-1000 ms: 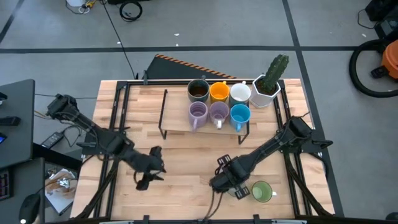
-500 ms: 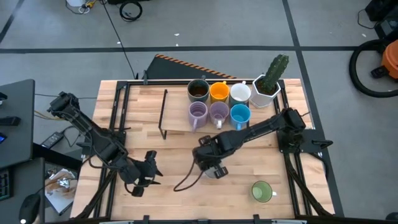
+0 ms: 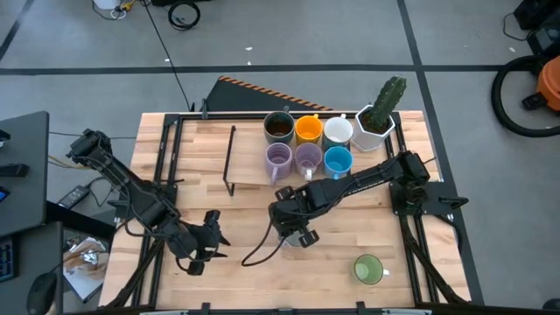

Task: Place coffee mugs
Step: Put the blue patterned mug on the shelf

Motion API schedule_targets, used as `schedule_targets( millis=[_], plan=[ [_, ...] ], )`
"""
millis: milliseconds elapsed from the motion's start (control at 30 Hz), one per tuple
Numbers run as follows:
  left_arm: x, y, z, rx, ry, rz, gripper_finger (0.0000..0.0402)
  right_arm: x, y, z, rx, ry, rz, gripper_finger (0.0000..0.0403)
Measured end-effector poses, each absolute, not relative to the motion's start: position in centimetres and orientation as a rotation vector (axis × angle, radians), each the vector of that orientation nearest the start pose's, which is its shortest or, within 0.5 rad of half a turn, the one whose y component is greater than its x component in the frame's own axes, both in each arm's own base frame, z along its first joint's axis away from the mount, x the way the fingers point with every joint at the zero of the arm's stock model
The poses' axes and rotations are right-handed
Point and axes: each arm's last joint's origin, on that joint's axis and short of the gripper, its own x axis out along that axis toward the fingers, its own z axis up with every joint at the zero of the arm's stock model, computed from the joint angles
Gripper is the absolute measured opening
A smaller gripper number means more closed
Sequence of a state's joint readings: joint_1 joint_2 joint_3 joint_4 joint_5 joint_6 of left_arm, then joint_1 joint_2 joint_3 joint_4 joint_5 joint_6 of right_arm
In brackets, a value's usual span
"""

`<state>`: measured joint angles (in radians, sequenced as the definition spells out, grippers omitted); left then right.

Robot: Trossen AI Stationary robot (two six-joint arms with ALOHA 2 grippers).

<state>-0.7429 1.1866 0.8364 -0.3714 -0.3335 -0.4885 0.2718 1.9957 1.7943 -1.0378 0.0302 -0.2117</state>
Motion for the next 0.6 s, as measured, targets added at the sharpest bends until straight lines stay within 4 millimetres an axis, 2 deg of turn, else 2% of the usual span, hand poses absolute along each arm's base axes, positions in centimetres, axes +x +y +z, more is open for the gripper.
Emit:
schedule_targets(
  millis=[233, 400, 600],
  plan=[
    [18.8, -16.0, 25.8, -0.103, 0.676, -0.226, 0.0162, 39.1, 10.8, 25.3, -0.347, 1.287, 0.288, 0.0027],
    [19.3, -16.4, 25.0, -0.084, 0.692, -0.22, 0.0162, 38.5, 10.6, 23.7, -0.349, 1.346, 0.279, 0.0027],
    [20.0, -16.5, 24.4, -0.077, 0.702, -0.204, 0.0162, 38.1, 10.5, 22.9, -0.316, 1.383, 0.295, 0.003]
  ],
)
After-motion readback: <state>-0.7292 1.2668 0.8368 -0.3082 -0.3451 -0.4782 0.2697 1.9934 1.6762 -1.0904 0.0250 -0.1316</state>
